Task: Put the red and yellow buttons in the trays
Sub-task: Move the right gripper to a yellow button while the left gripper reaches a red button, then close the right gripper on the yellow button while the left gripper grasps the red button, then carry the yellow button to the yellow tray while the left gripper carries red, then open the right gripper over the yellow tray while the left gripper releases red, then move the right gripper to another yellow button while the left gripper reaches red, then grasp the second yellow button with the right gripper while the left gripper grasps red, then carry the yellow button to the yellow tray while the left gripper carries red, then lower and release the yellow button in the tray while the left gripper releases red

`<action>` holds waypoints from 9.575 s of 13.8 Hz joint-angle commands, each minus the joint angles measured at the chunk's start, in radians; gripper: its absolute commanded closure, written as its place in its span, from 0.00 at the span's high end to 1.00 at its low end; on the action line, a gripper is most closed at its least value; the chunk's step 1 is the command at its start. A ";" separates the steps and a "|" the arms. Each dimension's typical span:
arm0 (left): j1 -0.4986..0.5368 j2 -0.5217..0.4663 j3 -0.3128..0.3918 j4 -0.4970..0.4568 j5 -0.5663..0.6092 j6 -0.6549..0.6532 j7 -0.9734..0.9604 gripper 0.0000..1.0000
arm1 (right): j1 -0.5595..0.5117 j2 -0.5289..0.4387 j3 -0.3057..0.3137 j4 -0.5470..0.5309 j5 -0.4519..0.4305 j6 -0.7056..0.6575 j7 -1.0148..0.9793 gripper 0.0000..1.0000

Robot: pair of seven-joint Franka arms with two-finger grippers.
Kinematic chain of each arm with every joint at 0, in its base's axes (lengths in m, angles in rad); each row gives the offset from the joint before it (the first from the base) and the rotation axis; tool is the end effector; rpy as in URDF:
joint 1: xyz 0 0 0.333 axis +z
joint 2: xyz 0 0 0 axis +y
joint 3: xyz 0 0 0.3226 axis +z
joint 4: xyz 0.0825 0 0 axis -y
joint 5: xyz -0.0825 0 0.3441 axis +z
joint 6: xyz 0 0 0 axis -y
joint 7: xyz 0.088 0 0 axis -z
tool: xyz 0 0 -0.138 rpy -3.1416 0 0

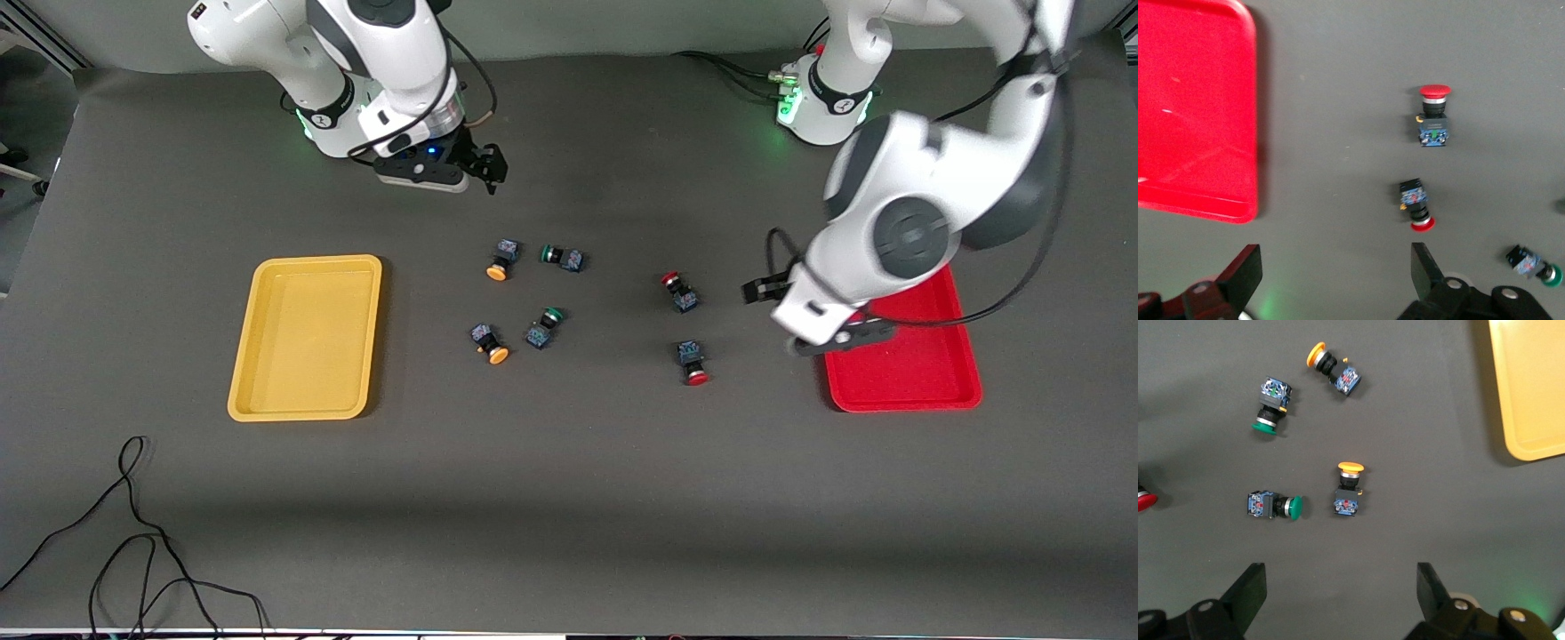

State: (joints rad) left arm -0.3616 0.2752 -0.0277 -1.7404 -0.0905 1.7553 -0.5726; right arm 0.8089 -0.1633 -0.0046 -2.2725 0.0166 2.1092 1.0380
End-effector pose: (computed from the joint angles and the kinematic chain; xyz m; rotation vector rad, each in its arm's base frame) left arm 0.5171 -0.2227 0.3920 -3.0584 -0.3248 0.4241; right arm 0.3145 0.3283 0.4211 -3.1095 0.3783 0.0187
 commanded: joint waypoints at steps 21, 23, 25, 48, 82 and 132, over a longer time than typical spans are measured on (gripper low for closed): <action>-0.188 0.137 -0.054 -0.432 -0.132 0.688 -0.290 0.06 | 0.009 0.539 -0.020 -0.044 -0.084 0.526 0.211 0.13; -0.191 0.122 -0.054 -0.429 -0.132 0.666 -0.306 0.00 | 0.003 0.506 -0.021 -0.036 -0.083 0.474 0.183 0.12; -0.175 0.052 -0.044 -0.409 -0.129 0.547 -0.287 0.00 | 0.001 0.440 -0.023 -0.006 -0.083 0.366 0.148 0.12; 0.460 -0.087 -0.043 -0.619 0.153 0.521 0.346 0.00 | -0.045 0.431 -0.839 -0.024 0.153 0.405 -1.405 0.12; -0.057 0.434 -0.054 0.065 0.052 0.500 -0.242 0.57 | 0.311 0.778 -0.566 0.400 0.404 0.286 -1.385 1.00; 0.535 -0.215 -0.078 0.056 0.155 -0.160 0.564 1.00 | 0.174 0.760 -1.021 0.402 0.579 -0.196 -1.440 1.00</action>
State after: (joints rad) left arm 0.1855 0.0470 -0.0952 -1.7587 0.0648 1.6545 0.0402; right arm 0.9831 0.6712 -0.9907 -1.9125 0.6407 2.0029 -0.3863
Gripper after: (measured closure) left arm 0.000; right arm 0.000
